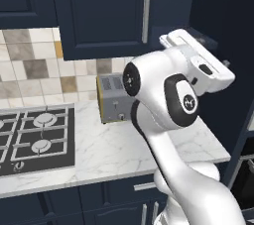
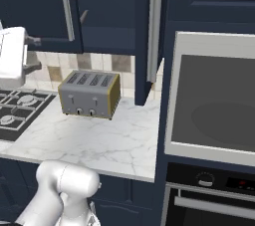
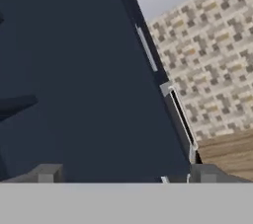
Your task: Open the cabinet, pick the kettle from the cabinet, and place it in the sink.
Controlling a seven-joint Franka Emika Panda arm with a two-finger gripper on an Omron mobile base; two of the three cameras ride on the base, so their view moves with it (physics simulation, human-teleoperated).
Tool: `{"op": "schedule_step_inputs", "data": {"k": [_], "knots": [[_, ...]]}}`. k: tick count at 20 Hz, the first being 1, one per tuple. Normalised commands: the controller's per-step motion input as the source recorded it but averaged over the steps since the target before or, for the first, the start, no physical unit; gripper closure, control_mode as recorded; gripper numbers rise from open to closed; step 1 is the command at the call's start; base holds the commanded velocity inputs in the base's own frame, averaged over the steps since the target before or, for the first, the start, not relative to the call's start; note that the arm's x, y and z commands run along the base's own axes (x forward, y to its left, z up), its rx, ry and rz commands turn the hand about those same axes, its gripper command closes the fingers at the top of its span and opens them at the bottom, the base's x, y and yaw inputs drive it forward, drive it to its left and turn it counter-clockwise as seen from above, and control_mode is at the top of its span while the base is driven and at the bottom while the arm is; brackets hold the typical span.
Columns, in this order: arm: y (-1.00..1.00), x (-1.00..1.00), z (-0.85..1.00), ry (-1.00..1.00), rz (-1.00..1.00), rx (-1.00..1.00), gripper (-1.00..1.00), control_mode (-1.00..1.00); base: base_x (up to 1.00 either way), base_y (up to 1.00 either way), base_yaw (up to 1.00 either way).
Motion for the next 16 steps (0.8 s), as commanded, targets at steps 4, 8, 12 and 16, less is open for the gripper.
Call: {"op": "schedule_step_inputs", "data": {"k": [4, 8, 12, 16], "knots": [[0.31, 0.04, 0.07, 0.38, 0.37, -0.08, -1.00, -1.00, 0.00, 0.00, 0.00], [0.28, 0.17, 0.00, 0.26, 0.41, 0.00, -1.00, -1.00, 0.00, 0.00, 0.00], [0.07, 0.36, 0.00, 0.27, 0.40, 0.04, -1.00, -1.00, 0.00, 0.00, 0.00], [0.04, 0.55, 0.00, 0.26, 0.33, 0.02, -1.00, -1.00, 0.00, 0.00, 0.00]]}}
